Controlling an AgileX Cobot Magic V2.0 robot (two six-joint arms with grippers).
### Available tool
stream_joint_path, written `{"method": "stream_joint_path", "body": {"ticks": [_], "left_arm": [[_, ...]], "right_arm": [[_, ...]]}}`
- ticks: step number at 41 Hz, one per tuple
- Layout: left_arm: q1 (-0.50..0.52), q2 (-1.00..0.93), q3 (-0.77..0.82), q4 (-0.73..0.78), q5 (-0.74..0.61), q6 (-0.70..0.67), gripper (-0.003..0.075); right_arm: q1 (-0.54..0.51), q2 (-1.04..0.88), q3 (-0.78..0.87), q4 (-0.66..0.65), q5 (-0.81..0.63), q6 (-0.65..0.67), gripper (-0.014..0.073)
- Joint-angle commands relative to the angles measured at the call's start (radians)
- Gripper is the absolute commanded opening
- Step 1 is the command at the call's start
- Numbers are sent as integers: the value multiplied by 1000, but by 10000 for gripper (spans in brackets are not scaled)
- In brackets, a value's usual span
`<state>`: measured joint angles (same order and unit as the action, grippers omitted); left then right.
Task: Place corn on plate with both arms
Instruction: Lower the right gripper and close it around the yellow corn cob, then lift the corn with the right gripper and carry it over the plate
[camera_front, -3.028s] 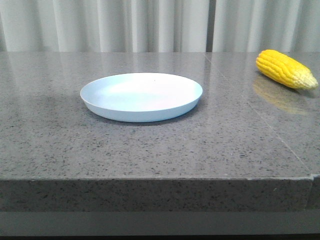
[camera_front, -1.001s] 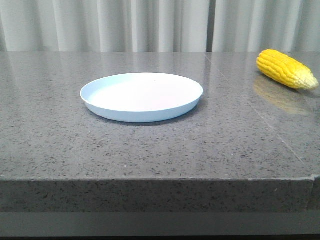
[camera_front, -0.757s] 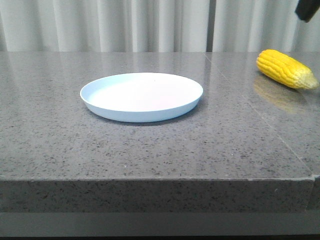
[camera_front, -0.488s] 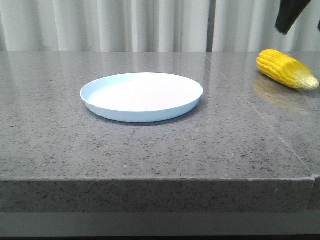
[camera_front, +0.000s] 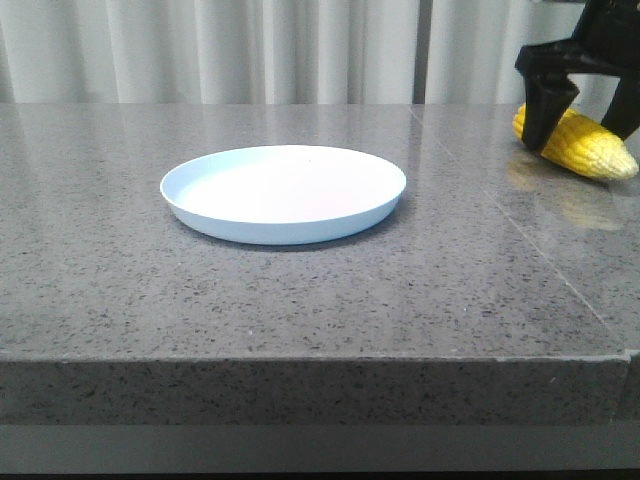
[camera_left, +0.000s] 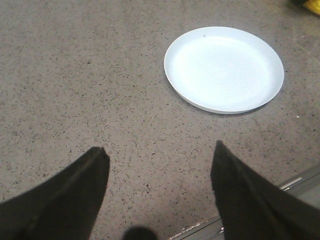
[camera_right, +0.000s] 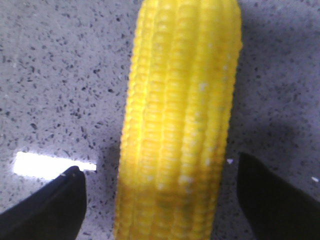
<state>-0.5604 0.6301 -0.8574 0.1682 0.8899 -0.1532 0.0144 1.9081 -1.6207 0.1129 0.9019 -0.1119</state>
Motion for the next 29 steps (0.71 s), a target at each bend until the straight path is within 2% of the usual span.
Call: {"method": "stream_joint_path", "body": {"ticks": [1,4,6,9,21,29], "left_arm": [[-8,1,-24,7,-79,-8,440],[-8,1,-24,7,-79,-8,440],[-8,1,-24,7,-79,-8,440],[-8,1,-24,7,-79,-8,440],[-8,1,-24,7,-79,-8,440],[-8,1,-24,7,-79,-8,440]], "right_arm": [[-2,-45,-40,-5,-37,-6,605],[-2,-45,-40,-5,-29,-6,520],[-2,-45,-40,-5,-25,-6,423],[-2,-45,-42,-4,-19,-6,327],[9,-70,-129,42,122,-6,309],[101,-140,-161,45,190,-6,309]]}}
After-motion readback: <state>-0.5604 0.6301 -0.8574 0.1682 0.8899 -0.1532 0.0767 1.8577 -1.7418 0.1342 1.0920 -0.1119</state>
